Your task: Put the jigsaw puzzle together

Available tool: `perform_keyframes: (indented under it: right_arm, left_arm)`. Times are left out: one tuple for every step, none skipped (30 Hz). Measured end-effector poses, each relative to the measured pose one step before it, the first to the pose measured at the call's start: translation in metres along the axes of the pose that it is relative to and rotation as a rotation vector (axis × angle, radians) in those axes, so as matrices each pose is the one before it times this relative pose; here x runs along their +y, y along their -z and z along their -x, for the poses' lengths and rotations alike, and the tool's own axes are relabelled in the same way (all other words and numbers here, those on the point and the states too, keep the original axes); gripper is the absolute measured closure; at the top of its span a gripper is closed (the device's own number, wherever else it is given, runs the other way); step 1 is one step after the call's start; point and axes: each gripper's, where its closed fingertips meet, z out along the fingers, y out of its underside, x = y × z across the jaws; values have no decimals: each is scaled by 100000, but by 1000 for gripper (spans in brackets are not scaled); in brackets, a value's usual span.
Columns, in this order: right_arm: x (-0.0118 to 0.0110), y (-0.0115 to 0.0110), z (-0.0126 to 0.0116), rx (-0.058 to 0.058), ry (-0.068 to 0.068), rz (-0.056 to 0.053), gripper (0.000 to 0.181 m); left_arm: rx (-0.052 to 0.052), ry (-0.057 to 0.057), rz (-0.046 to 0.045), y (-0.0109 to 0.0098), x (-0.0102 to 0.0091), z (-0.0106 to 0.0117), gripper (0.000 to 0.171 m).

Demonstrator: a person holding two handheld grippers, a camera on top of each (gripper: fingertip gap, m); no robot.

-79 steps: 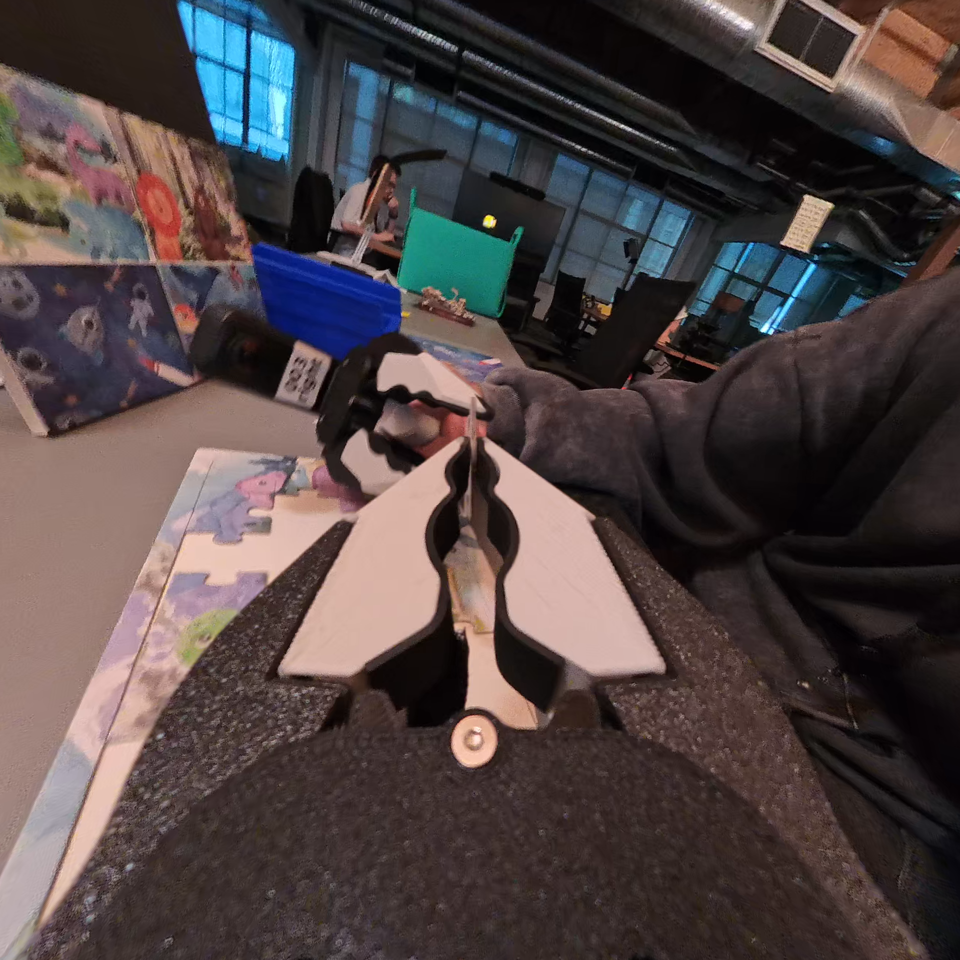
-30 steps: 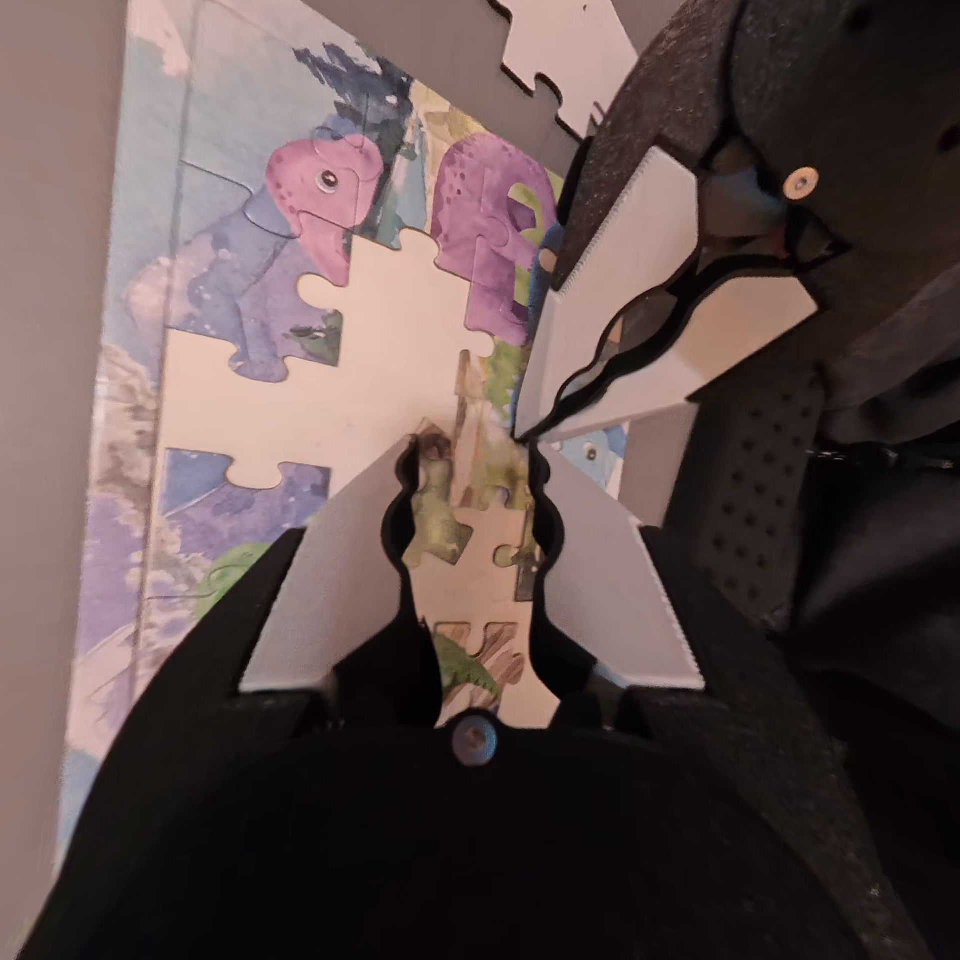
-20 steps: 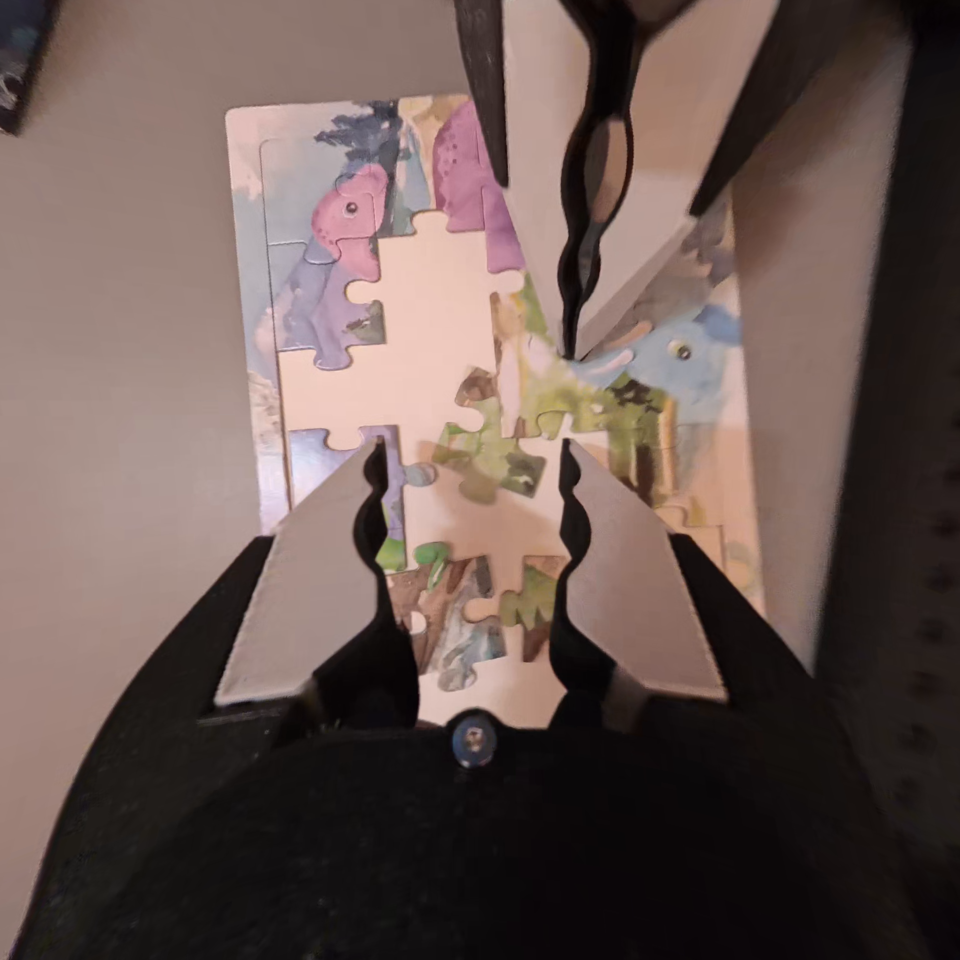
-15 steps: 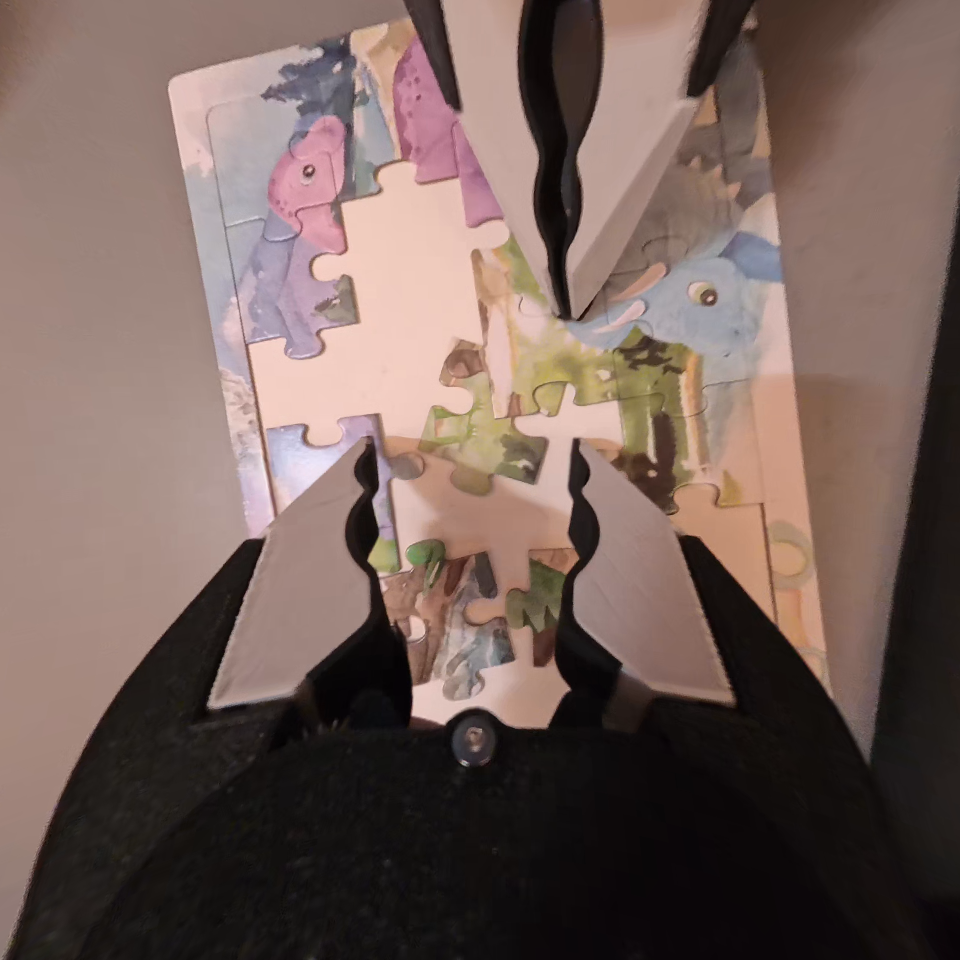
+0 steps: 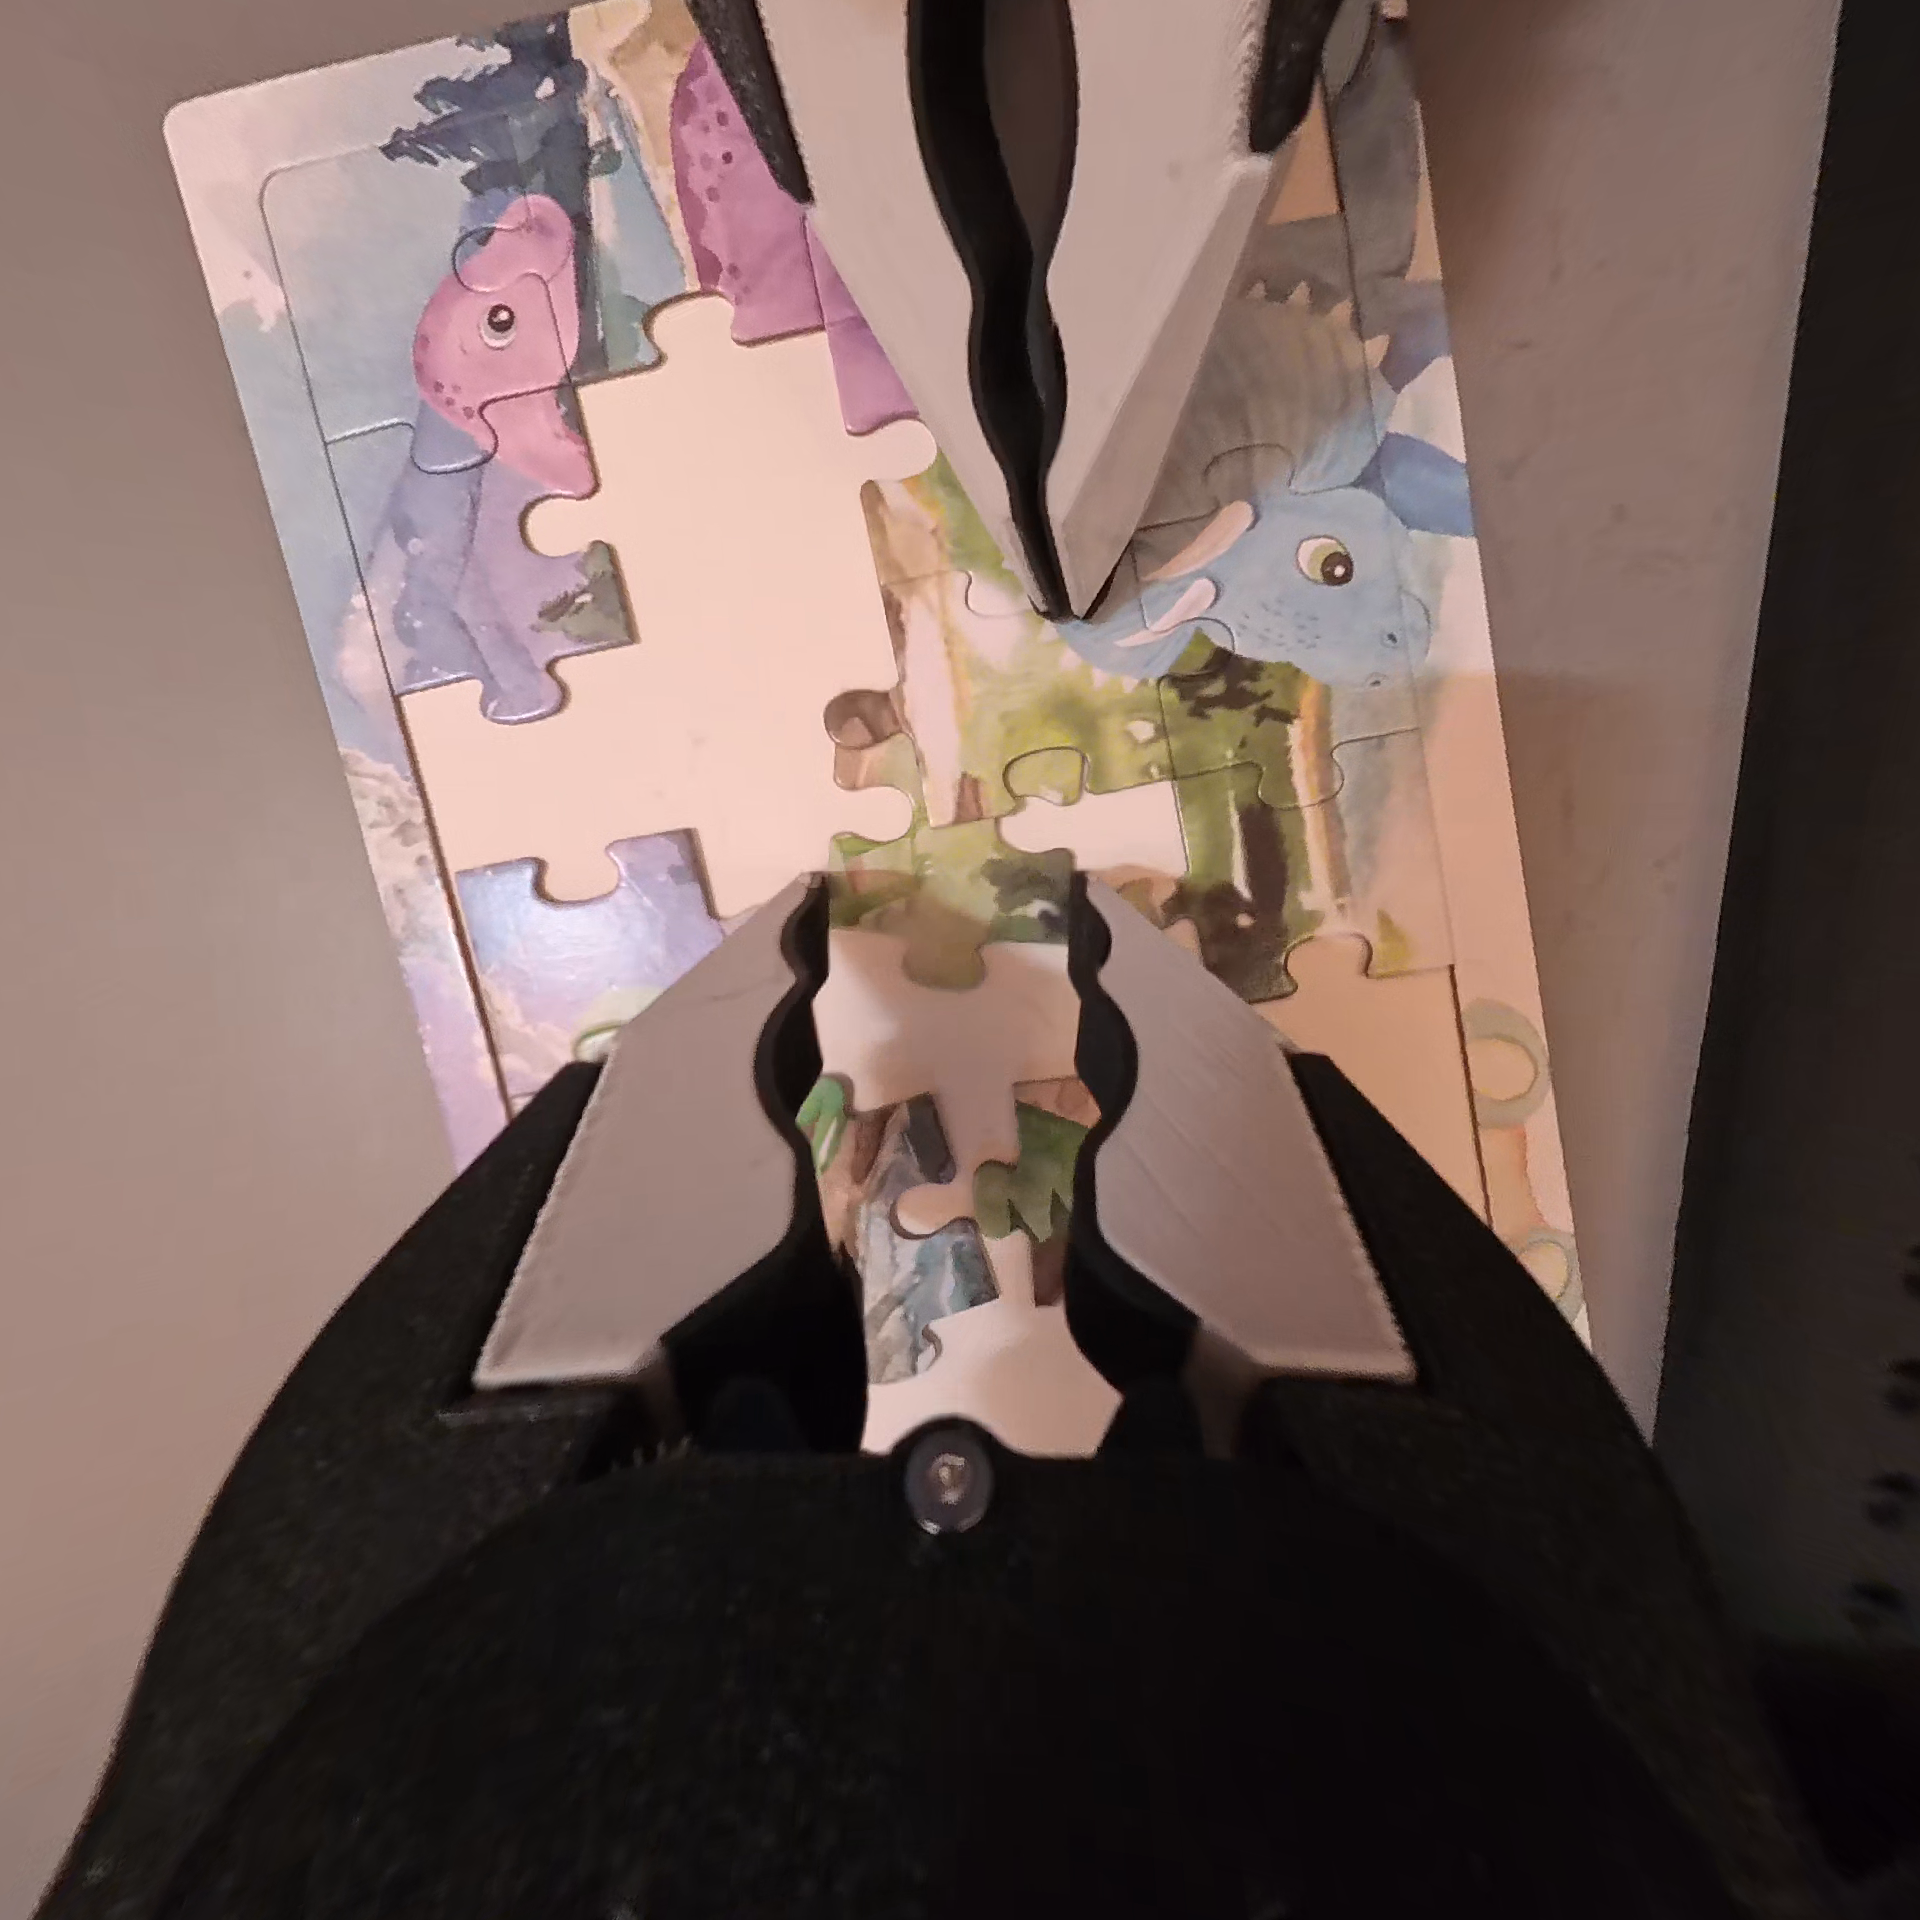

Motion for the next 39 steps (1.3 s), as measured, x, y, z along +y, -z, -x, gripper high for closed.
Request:
perform_keyframes:
  right_arm:
    - [3, 4, 3, 82, 26, 72, 181]
    - [-3, 4, 1, 153, 143, 75, 181]
    - [0, -8, 2, 140, 208, 17, 181]
    - [8, -6, -7, 33, 49, -64, 181]
    - [6, -6, 4, -129, -133, -93, 181]
    - [1, 2, 1, -220, -193, -97, 181]
    - [3, 0, -5, -164, -178, -38, 181]
    - [4, -4, 0, -36, -33, -55, 181]
    - [-18, -7, 5, 49, -10, 0, 181]
    - [-2, -12, -6, 86, 120, 39, 181]
    - [1, 7, 0, 36, 113, 9, 181]
    - [-1, 3, 1, -8, -115, 28, 181]
    - [-4, -6, 0, 46, -46, 17, 181]
    - [1, 0, 2, 126, 62, 19, 181]
    - [-2, -5, 1, 128, 123, 45, 181]
    - [0, 3, 2, 61, 76, 47, 181]
    - [4, -4, -7, -14, 24, -58, 181]
    - [1, 5, 0, -116, -92, -133, 181]
    - [-4, 6, 2, -173, -127, -135, 181]
    - [1, -1, -1, -202, -88, -135, 181]
    - [-4, 6, 2, -191, -164, -50, 181]
    - [11, 7, -2, -102, -46, -13, 181]
    - [-4, -2, 8, -72, 33, -26, 181]
    - [-4, 2, -8, -125, -104, -4, 181]
    - [7, -2, -3, -150, -194, 39, 181]
    - [11, 14, -3, -129, -215, 59, 181]
    - [13, 4, 4, -49, -188, 45, 181]
    - [4, -2, -3, 44, 0, 75, 181]
    - [1, 6, -5, 56, 73, 90, 181]
    - [14, -10, 30, -157, -6, 66, 181]
    - [13, -19, 21, -238, -136, 12, 181]
    - [-1, 2, -10, -142, -193, -107, 181]
    - [1, 3, 3, -206, -184, -179, 181]
    - [-4, 2, -15, -266, -152, -224, 181]
    - [-2, -6, -4, -288, -335, -245, 181]
    - [0, -2, -8, -183, -332, -97, 181]
    - [1, 1, -1, 23, -36, 8, 181]
    - [-6, -5, -10, 121, 255, -33, 181]
    - [-2, -3, 3, 93, 120, -9, 181]
  left_arm:
    - [-1411, -403, -107, 54, 30, -41, 125]
    - [-1285, 174, -20, 42, 48, -28, 126]
    - [-745, 648, 794, 84, 157, -36, 126]
    - [-547, 548, 1157, 124, 236, -38, 126]
    - [-571, -168, 929, 157, 256, -27, 126]
    - [502, -538, 962, 154, 317, -184, 143]
    - [-1072, 240, 500, 149, 278, 68, 147]
    - [-629, 669, 514, 143, 298, 27, 150]
    - [-574, 1030, 474, 133, 309, 45, 150]
    - [-633, 950, 539, 131, 310, 82, 151]
    - [-384, 853, 561, 164, 287, 59, 151]
    - [-310, 613, 329, 178, 208, 91, 150]
    - [-90, 665, -851, 213, -31, 97, 150]
    - [652, 889, -2769, 252, -459, 51, 148]
    - [796, 884, -4242, 212, -833, 93, 146]
    - [694, 152, -4569, 93, -989, 78, 143]
    - [545, -911, -3386, -82, -847, 72, 140]
    - [-172, -1326, -1611, -261, -583, 160, 138]
    - [405, -1073, 152, -403, -266, 80, 133]
    - [487, -690, 1700, -486, 21, 70, 129]
    - [-359, -272, 2364, -499, 207, 207, 127]
    - [398, -20, 2601, -432, 335, 46, 123]
    - [1744, 36, 2076, -290, 349, -205, 121]
    - [769, 103, 525, -97, 185, -50, 120]
    - [954, 786, -1122, 112, -15, -67, 121]
    - [1646, 742, 625, 42, 346, -193, 125]
    - [299, 994, 683, -9, 382, -30, 127]
    - [542, 783, -1453, 108, 35, -144, 128]
    - [470, 961, -685, 93, 156, -153, 128]
    - [694, 753, -269, 139, 204, -219, 128]
    - [277, 535, 156, 155, 260, -144, 129]
    - [-237, 488, 275, 168, 286, -68, 130]
    - [-904, 422, 309, 179, 287, 40, 132]
    - [-948, 332, 348, 190, 288, 55, 133]
    - [-942, 388, 269, 194, 295, 42, 134]
    - [-1504, 420, 742, 140, 365, 153, 133]
    - [-2028, 304, 920, 139, 387, 237, 132]
    - [-1019, 599, -1121, 263, 59, 110, 130]
    - [-694, 1003, -2739, 423, -186, 127, 130]
